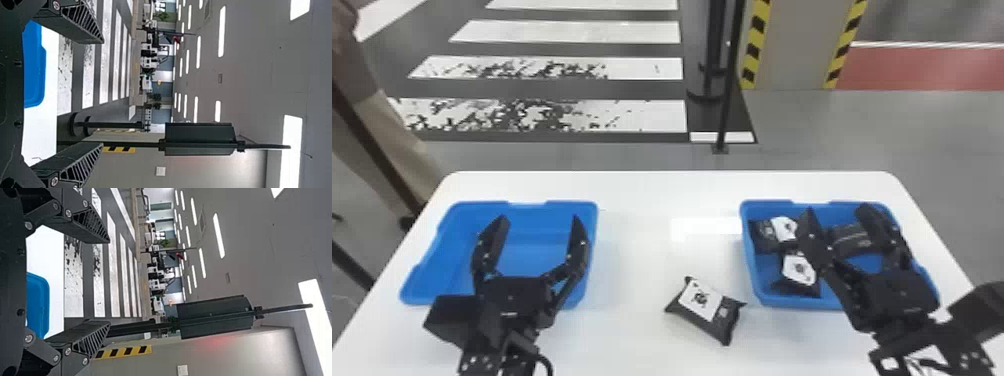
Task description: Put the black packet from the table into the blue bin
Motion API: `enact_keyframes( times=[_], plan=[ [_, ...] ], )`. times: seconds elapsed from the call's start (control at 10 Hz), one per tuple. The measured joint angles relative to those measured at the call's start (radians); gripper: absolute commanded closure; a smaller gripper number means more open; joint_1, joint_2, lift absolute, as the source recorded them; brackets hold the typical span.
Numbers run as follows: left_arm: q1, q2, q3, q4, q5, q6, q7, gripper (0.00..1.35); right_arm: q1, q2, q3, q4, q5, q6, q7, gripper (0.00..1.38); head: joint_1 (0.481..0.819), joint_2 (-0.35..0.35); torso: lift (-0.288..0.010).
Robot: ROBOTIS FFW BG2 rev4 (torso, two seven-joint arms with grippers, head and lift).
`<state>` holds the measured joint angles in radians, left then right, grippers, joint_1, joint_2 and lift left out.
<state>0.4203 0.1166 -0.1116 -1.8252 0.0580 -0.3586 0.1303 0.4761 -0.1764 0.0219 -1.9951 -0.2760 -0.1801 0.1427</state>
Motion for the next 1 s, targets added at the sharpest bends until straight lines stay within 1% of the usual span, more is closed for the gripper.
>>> enact_keyframes(
  times=[0.6,0.7,1.0],
  plan=[
    [-0.001,0.002,-0.001,-0.017,0.000,0.027,0.000,0.10,0.001,-0.001,0.002,-0.010,-0.003,0.035,-0.002,0.31,0.695,0.004,-0.110],
    [-0.001,0.002,0.000,-0.017,0.000,0.028,0.000,0.10,-0.001,-0.007,0.016,-0.024,-0.002,0.083,-0.002,0.31,0.695,0.010,-0.110],
    [-0.001,0.003,-0.003,-0.017,-0.002,0.031,0.000,0.10,-0.023,-0.036,0.097,-0.049,0.012,0.227,-0.002,0.31,0.695,0.074,-0.110]
  ],
)
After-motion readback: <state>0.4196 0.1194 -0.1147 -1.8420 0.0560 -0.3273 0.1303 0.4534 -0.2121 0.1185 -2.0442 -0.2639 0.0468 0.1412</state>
